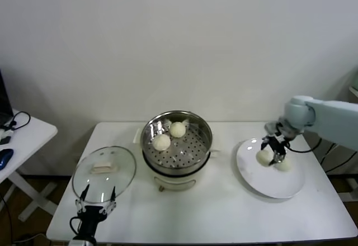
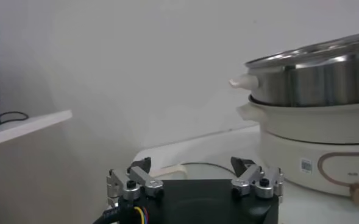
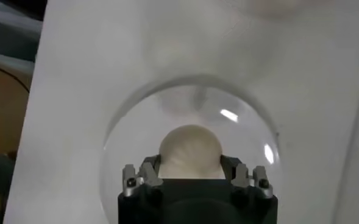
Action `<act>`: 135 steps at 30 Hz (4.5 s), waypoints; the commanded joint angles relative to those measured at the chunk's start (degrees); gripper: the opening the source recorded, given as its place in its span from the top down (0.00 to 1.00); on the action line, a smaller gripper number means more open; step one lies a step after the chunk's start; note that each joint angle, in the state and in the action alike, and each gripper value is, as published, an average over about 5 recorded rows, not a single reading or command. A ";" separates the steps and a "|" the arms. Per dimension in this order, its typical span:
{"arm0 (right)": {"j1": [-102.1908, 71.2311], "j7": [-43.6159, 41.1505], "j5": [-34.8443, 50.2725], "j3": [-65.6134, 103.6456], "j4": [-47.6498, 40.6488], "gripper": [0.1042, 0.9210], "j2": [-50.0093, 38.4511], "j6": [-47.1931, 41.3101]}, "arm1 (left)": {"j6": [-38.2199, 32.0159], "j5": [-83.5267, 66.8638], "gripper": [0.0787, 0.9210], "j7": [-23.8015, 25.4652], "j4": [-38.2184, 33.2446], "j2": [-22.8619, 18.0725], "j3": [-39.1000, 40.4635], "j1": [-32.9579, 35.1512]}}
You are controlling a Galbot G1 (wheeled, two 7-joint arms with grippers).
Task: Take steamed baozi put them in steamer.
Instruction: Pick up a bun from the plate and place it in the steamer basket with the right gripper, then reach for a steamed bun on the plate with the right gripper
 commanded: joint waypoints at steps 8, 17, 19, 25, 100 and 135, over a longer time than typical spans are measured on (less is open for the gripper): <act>22.22 -3.35 2.19 6.35 9.72 0.33 14.58 11.07 | -0.15 0.17 0.12 -0.05 0.28 0.20 -0.01 0.07; 13.77 0.71 -5.45 15.83 16.14 0.35 21.56 11.79 | -0.20 0.07 0.12 -0.21 0.06 0.04 -0.17 0.34; 11.03 1.62 -8.56 16.35 17.36 0.36 22.67 11.95 | -0.22 0.06 0.12 -0.28 0.11 0.02 -0.22 0.36; 3.83 3.33 -16.04 16.01 17.58 0.38 24.36 13.13 | -0.17 0.07 0.12 -0.41 0.21 -0.16 -0.26 0.23; -17.62 -2.57 -12.34 13.85 -9.74 0.12 -15.74 2.93 | -1.30 0.76 0.12 -0.81 0.60 -0.30 -0.32 0.84; -43.80 1.83 -26.04 43.78 -33.65 0.12 0.03 12.95 | -1.18 3.87 0.12 -0.99 -0.31 -1.81 -0.40 2.60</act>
